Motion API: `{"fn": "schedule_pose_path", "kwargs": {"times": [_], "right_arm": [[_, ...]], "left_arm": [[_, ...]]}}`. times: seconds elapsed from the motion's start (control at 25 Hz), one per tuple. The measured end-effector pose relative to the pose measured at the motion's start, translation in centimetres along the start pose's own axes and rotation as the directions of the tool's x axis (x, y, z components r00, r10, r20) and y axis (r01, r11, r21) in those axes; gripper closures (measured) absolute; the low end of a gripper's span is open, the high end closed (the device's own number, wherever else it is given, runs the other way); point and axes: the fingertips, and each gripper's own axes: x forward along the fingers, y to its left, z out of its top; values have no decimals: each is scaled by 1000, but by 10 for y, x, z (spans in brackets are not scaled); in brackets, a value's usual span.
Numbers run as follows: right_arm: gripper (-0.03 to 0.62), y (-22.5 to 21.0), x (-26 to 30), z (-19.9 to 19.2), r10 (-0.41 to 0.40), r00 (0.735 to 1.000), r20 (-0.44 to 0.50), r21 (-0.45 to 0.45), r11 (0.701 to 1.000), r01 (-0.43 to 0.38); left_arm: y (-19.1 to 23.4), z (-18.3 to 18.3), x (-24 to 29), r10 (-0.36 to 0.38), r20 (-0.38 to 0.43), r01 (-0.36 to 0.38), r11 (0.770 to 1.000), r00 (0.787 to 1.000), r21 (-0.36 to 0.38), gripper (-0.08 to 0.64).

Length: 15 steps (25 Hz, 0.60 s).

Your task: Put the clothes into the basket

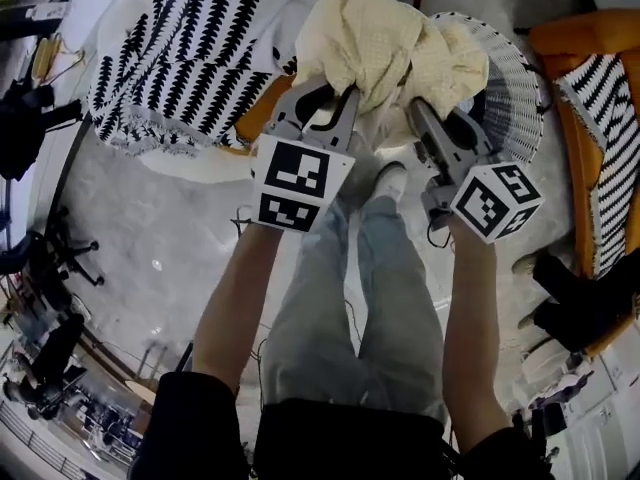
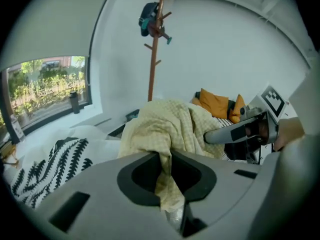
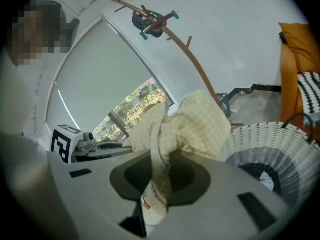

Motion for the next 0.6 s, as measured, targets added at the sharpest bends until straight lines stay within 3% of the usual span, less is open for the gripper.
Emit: {"fn": "schedule_pose_path", "kwargs": {"times": [0.28,0.44,0.6], "right_arm": [[528,-71,-99,16,-170,981,99,58,985,165],[528,-115,-135,-2,-236,967,94,90,970,228],[528,-151,-149,-37,-304,952,44,125,947,297]], "left_arm": [[-98,36,51,-152,-23,154,983,988,99,512],[-145,25,92,-180,-97,194,969,979,153,512],[-176,-9,128,-196,-204,225,966,959,130,512]]}}
